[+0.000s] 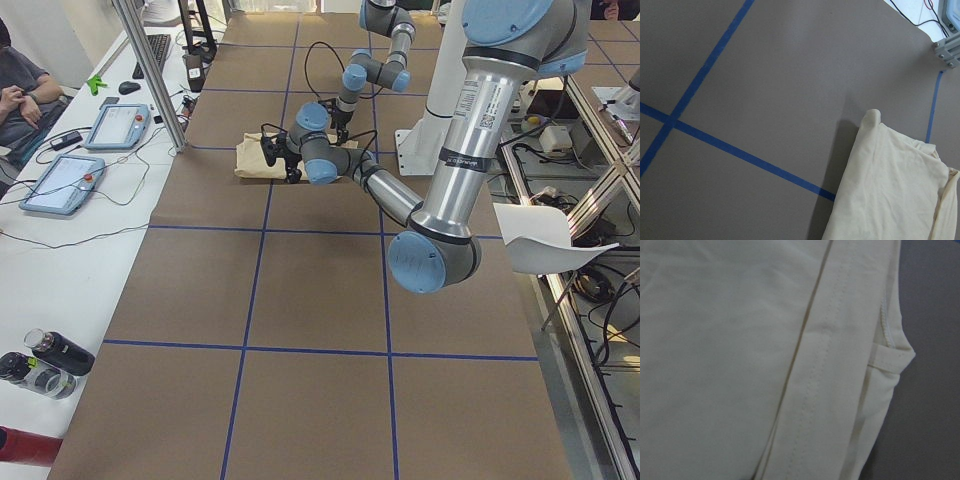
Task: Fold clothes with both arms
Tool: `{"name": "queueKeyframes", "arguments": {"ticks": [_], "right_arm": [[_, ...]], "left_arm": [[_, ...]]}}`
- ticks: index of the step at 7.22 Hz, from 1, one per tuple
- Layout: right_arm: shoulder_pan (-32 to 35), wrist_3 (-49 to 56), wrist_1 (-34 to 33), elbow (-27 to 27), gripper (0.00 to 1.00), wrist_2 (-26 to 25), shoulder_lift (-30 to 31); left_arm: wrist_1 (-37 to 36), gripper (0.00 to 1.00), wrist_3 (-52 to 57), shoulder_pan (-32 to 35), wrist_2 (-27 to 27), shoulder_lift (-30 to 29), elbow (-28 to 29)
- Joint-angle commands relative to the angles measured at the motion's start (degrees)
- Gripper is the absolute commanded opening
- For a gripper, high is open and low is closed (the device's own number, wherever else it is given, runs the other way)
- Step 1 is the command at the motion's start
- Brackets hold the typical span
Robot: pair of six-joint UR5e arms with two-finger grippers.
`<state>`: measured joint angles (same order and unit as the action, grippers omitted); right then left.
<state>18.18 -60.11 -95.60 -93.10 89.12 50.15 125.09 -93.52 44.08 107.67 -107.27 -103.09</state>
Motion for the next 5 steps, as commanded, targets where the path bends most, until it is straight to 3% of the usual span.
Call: {"name": "queueKeyframes", "arguments": {"ticks": [1, 5], "right_arm": [[0.89, 0.26, -0.56, -0.07, 1.0, 0.61, 0.3], [6.07, 3.23, -0.56, -2.07, 1.0, 5.1, 4.58]], "left_arm": [[0.06, 1.0, -0.09, -0.49, 0.0, -0.13, -0.01], [-0.2, 1.0, -0.52, -0.75, 0.09, -0.57, -0.71]]}}
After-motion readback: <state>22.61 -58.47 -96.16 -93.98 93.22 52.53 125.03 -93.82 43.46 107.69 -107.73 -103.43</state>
